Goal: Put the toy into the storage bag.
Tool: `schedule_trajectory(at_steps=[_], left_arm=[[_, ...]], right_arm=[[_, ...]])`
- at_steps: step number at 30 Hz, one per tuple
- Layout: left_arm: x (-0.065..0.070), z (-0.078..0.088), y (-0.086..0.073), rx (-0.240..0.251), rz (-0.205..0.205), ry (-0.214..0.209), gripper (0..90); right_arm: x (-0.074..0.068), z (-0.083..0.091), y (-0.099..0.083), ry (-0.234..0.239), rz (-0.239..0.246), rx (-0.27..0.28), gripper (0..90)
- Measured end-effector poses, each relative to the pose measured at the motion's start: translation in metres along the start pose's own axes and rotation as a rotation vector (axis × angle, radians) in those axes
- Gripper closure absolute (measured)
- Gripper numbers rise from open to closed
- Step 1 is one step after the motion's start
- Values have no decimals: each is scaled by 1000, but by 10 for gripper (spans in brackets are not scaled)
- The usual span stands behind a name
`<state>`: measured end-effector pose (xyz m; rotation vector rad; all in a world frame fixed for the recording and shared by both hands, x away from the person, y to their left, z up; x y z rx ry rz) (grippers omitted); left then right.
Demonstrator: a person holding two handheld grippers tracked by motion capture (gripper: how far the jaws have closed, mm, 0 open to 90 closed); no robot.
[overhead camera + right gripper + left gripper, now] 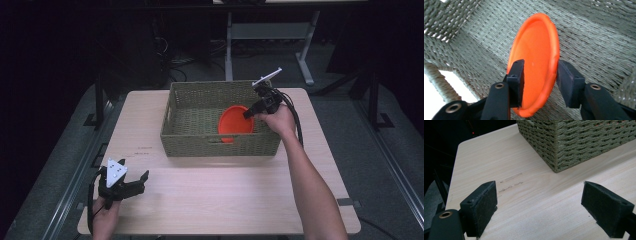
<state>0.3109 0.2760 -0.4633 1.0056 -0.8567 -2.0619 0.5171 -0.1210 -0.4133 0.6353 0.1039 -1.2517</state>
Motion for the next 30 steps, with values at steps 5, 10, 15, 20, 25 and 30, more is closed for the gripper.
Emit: schedule_trajectory(at_steps=[5,10,15,20,25,30], left_arm=[[-1,1,-1,-1,7,3,128],[0,1,0,1,6,3,129],[0,1,0,2,7,4,128],[1,1,0,1,7,0,128],[1,1,0,5,12,4,128],[1,1,0,1,9,0,129]], right_arm=[[6,0,-2,-10,-12,-13,534],[6,3,-3,-19,-7,-14,539],[4,16,3,34,-35,70,517],[0,15,-1,69,-28,55,492],[0,13,-5,83,-23,51,474],[-1,14,-11,115,-21,50,445]])
Point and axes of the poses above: each handheld gripper's, and its own axes: z roughly backward along the jaws, y roughly out of its top, x roughly to its right, the point moved 7 cm from there along -z, roughly forward along the jaws, and after that the axes turned 14 degrees about -z, right-handed, at the moved point
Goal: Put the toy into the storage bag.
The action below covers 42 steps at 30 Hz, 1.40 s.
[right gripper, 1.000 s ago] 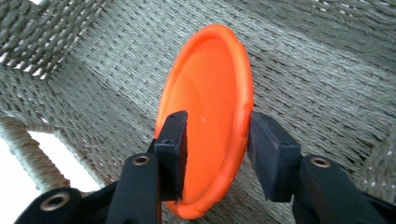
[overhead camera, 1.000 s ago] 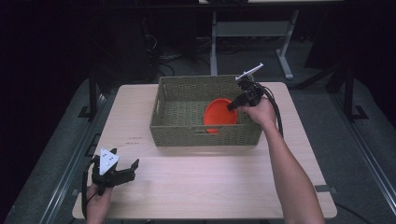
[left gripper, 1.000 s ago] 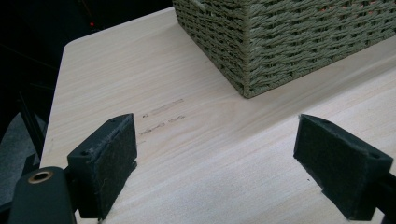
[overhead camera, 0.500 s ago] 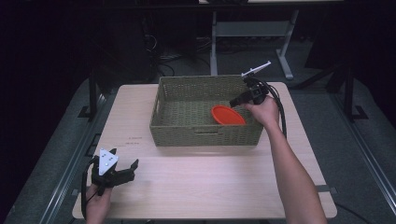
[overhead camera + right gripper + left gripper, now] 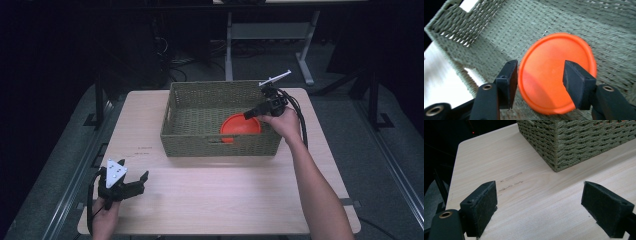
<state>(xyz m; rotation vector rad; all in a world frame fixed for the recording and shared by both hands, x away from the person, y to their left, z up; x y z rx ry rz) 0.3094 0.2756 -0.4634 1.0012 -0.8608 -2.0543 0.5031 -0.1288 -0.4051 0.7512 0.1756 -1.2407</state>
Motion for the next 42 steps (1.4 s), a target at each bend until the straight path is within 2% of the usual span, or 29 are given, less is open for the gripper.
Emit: schedule_trajectory(at_steps=[7,14,20,30,42], left_arm=[[0,0,0,0,-3,1,128],[1,0,0,0,-3,1,128],[0,0,0,-4,-6,0,128],[0,0,0,-2,-3,0,129],[0,0,0,-4,-2,1,129]], right_arm=[[-6,7,-6,30,8,-5,409],[-4,16,-9,54,7,19,393],[-6,18,-18,74,17,-6,369],[-17,32,-26,111,50,16,343],[-26,43,-44,146,100,25,325]])
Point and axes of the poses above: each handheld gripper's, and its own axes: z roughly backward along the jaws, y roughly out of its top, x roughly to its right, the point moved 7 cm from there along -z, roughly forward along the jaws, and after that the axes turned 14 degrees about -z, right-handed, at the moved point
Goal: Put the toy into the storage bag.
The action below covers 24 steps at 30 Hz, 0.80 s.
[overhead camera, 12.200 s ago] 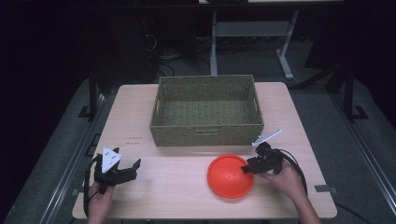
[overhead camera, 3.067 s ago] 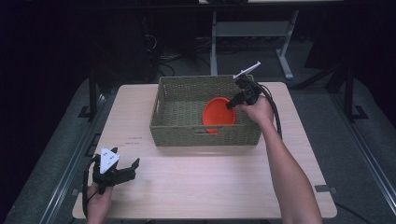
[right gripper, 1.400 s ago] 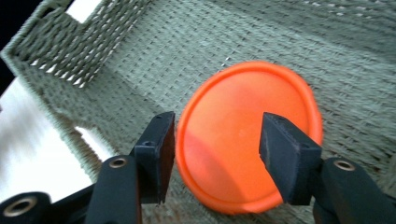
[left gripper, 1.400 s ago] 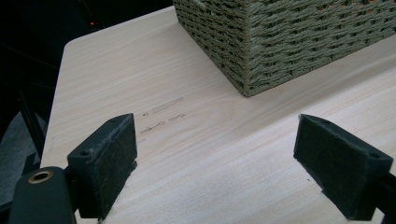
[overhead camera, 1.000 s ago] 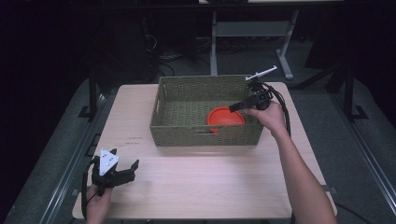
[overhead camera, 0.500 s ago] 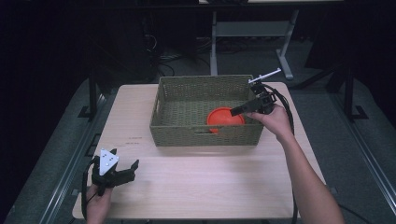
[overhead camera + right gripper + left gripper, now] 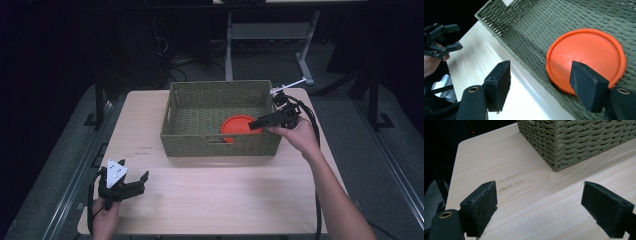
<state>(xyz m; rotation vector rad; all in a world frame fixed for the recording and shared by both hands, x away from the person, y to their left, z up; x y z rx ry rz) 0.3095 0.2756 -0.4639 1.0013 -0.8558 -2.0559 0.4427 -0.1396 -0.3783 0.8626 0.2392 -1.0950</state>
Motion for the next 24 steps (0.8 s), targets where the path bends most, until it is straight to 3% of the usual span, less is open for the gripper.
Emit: schedule_trajectory(at_steps=[24], left_arm=[[1,1,0,-2,-1,1,129]], right_arm=[[-21,8,-48,61,70,4,295]])
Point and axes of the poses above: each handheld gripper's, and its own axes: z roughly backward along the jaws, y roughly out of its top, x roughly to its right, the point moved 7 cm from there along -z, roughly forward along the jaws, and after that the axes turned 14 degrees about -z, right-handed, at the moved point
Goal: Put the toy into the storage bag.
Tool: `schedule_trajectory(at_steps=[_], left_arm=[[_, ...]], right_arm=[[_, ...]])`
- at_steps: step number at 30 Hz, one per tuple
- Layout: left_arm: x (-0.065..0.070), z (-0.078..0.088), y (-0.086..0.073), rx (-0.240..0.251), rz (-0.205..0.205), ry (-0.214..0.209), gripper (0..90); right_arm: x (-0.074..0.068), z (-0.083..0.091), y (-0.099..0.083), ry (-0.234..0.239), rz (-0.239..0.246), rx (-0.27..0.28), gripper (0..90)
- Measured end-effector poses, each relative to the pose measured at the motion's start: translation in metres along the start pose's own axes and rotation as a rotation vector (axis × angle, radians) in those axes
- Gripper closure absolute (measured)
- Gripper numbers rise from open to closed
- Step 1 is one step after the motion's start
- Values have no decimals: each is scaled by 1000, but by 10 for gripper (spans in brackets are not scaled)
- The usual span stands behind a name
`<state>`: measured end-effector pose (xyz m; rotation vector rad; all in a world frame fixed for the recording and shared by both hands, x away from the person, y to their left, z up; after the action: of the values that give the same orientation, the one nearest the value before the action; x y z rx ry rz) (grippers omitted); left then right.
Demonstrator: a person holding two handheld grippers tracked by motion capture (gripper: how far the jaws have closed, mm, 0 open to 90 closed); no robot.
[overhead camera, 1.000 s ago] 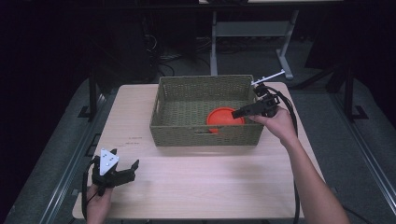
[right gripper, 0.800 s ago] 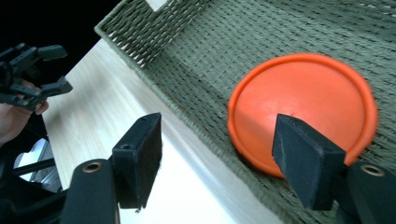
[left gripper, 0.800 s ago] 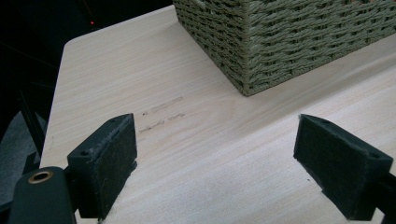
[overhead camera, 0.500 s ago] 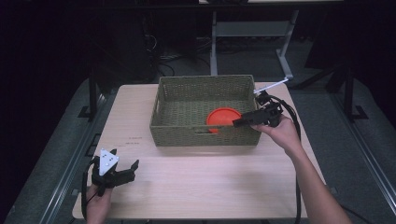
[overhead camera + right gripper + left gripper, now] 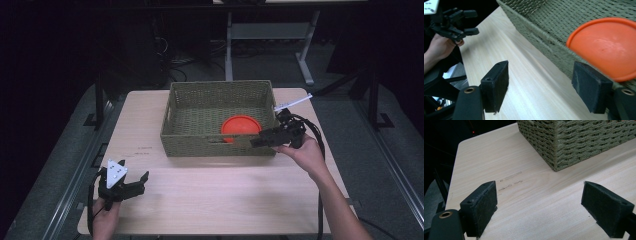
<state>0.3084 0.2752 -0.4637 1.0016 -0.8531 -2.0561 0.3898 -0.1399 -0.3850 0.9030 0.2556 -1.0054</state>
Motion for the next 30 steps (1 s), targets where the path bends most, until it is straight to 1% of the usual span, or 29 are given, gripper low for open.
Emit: schedule_trajectory(at_steps=[3,5,7,10,13,14,17,22,24,30], left_arm=[[0,1,0,-5,-2,-1,129],[0,0,0,0,0,0,129],[0,0,0,0,0,0,129],[1,0,0,0,0,0,128],[1,0,0,3,1,0,128],[1,0,0,3,0,0,129],[1,0,0,-5,-2,-2,128],[1,0,0,-6,-11,-3,128],[2,0,0,-6,0,-3,128],[2,-1,0,1,-2,-1,128]], right_arm=[[0,-1,-6,7,3,0,291],[0,0,-10,2,15,0,291],[0,1,-13,0,14,5,290],[1,3,-17,14,15,25,290],[2,5,-20,20,12,26,289],[4,6,-26,23,9,28,286],[7,8,-32,31,13,28,281],[14,11,-43,50,-6,46,276],[17,13,-47,52,-13,50,276],[27,15,-61,56,-40,57,275]])
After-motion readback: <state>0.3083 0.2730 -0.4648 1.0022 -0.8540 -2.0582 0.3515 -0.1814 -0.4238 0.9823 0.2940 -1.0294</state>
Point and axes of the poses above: each handheld gripper's, and its own axes: z roughly backward along the jaws, y roughly out of its top, x roughly to its right, the point moved 7 cm from there along -z, roughly forward along the jaws, and after that the axes turned 14 degrees about -z, right-handed, at the moved point
